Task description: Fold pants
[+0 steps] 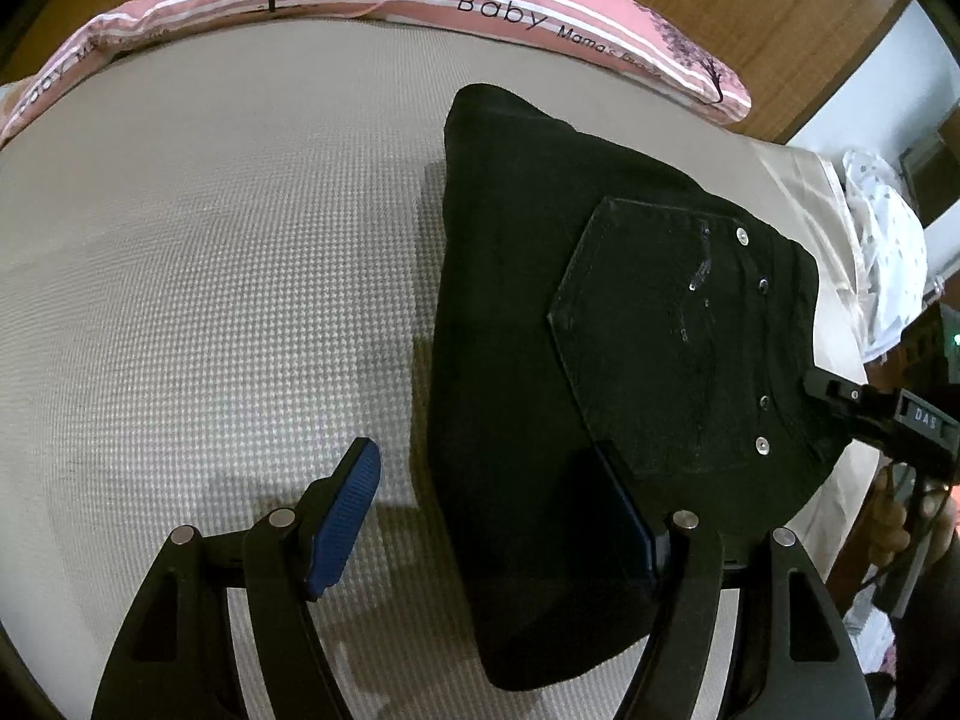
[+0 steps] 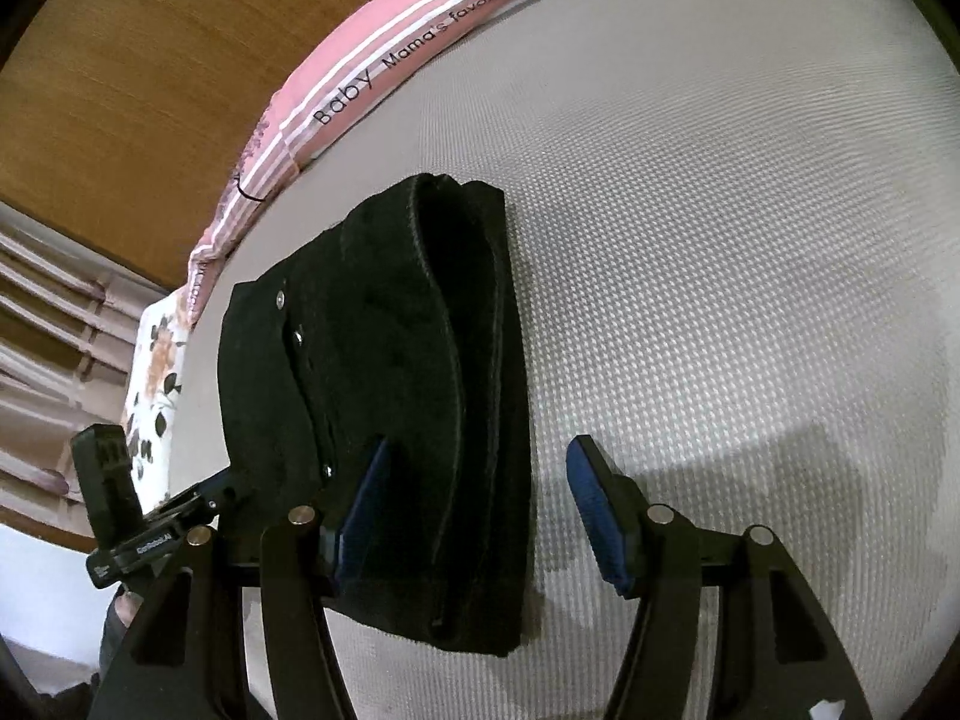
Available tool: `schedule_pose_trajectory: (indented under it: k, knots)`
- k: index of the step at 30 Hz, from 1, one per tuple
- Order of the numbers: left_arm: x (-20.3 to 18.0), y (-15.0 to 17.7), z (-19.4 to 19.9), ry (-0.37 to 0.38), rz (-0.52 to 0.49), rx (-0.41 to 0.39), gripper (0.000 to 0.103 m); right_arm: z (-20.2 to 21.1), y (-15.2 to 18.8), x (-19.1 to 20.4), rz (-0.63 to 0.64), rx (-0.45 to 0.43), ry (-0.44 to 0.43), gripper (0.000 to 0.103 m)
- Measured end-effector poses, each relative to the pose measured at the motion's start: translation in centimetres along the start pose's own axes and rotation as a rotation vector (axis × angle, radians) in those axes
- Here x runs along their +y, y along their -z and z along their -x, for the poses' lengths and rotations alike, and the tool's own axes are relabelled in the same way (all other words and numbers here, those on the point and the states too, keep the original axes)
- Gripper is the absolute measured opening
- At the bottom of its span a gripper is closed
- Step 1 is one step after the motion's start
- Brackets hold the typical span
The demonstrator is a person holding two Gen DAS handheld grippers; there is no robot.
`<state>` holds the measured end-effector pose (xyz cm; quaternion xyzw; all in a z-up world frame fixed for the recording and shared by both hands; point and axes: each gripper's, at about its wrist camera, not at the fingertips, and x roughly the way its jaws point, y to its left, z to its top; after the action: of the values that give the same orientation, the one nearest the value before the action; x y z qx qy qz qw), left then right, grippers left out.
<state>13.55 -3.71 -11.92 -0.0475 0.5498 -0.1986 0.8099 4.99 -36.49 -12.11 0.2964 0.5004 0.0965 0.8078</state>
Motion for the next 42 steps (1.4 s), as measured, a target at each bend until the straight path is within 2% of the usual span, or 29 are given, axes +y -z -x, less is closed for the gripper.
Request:
schedule_pose_trajectory:
  k: [6, 17, 20, 27, 32, 38, 42]
  knots:
    - [0.1, -0.2, -0.1, 0.021, 0.003, -0.003, 0.074, -0.3, -0.3, -0.1, 0.032, 0.011, -0.043, 0.058]
    - [-1.0, -1.6, -1.1, 0.113, -0.02, 0.012, 0.074, -0.5, -0.2, -0.2, 0.086, 0.066, -0.12, 0.059]
    - [-1.1, -1.6, -1.0, 0.121, -0.027, 0.019, 0.075, -0.2, -0.2, -0.5, 0.078, 0.083, -0.107, 0.053]
    - [-1.0, -1.7, -1.1, 0.155, -0.05, 0.024, 0.074, 0.6, 0.2, -1.2, 0.115, 0.111, -0.107, 0.054]
    - [-0.8, -1.7, -1.1, 0.17, -0.065, 0.019, 0.074, -0.2, -0.3, -1.0, 0.127, 0.093, -0.149, 0.054]
    - [-0.9, -2.7, -1.7, 0.187, -0.071, 0.023, 0.075, -1.4, -1.4, -0.3, 0.163, 0.144, -0.214, 0.06]
    - [-1.2, -3.6, -2.2, 0.192, -0.054, 0.018, 0.075, -2.1, -2.3, -1.1, 0.097, 0.159, -0.296, 0.06]
